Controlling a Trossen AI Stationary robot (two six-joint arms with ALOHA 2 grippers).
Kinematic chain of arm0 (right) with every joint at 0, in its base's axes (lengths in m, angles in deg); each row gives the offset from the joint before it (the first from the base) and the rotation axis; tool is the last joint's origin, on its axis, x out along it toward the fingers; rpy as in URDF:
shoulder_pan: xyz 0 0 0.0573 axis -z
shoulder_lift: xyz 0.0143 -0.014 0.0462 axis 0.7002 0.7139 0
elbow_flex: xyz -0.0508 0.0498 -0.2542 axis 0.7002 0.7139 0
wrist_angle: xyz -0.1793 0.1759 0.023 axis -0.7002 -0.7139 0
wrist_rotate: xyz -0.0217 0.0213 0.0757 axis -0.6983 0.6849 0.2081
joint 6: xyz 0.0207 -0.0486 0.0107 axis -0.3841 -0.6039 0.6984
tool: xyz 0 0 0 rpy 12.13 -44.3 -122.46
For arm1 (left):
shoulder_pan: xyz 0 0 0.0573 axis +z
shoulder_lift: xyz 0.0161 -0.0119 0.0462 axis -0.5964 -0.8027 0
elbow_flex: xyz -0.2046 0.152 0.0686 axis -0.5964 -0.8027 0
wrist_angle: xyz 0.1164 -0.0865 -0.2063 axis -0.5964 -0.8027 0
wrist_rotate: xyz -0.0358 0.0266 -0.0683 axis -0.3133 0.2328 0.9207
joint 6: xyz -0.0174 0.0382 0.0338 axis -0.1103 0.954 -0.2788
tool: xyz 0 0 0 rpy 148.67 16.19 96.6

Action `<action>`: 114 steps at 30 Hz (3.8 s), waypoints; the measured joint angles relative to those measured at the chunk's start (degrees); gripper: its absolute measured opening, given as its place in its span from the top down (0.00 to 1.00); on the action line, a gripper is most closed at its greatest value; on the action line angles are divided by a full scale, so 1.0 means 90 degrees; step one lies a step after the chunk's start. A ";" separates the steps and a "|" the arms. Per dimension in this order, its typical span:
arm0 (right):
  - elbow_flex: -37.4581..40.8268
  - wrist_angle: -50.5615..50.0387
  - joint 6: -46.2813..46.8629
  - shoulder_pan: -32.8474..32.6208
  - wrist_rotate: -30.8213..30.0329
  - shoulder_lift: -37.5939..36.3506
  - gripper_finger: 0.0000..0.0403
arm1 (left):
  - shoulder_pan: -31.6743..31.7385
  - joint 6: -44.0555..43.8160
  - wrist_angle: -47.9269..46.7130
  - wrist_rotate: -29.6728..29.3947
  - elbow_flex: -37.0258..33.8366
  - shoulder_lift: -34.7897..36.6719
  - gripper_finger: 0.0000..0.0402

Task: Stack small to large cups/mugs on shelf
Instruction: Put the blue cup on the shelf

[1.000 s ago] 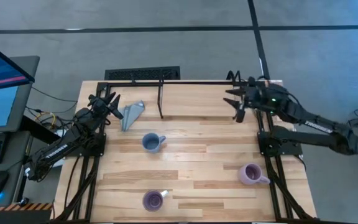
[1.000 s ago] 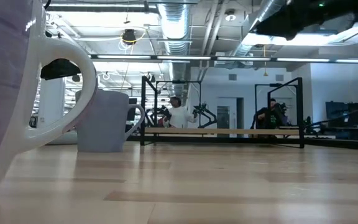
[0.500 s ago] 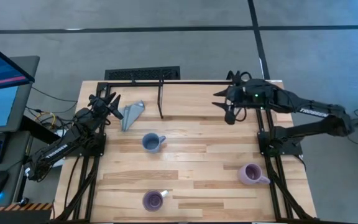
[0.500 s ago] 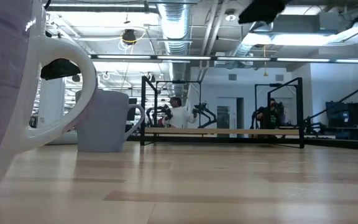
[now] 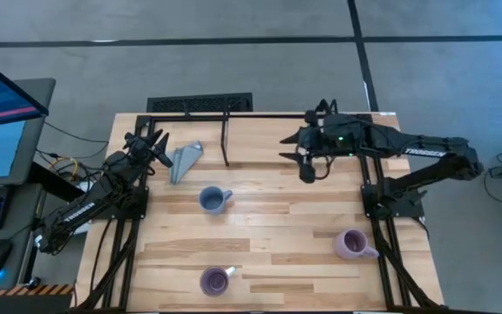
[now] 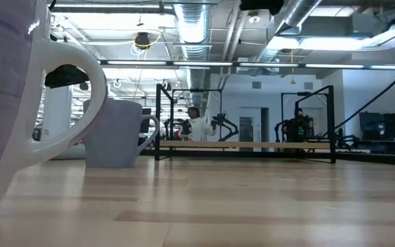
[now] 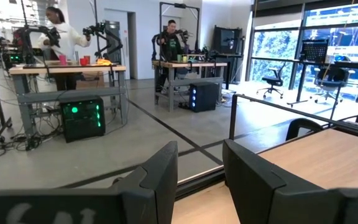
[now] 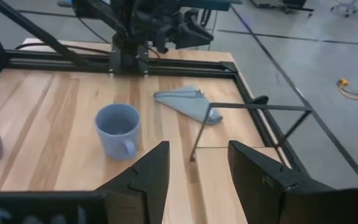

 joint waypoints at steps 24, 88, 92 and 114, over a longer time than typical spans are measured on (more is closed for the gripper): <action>-0.0757 -0.0057 0.0393 -0.0377 0.0005 0.1586 0.54 | 0.0000 0.0001 -0.0002 0.0000 -0.0002 0.0000 0.70; -0.0749 0.0010 0.0132 -0.0539 0.0010 0.1948 0.54 | -0.4042 -0.2006 -0.1118 0.1969 0.0457 -0.3543 0.70; -0.0747 0.0010 0.0128 -0.0539 0.0010 0.1948 0.54 | -0.4202 -0.2106 -0.0769 0.1650 0.0459 -0.3984 0.70; -0.0745 0.0010 0.0126 -0.0536 0.0010 0.1948 0.54 | -0.4245 -0.2007 -0.0012 0.1642 0.0486 -0.4641 0.70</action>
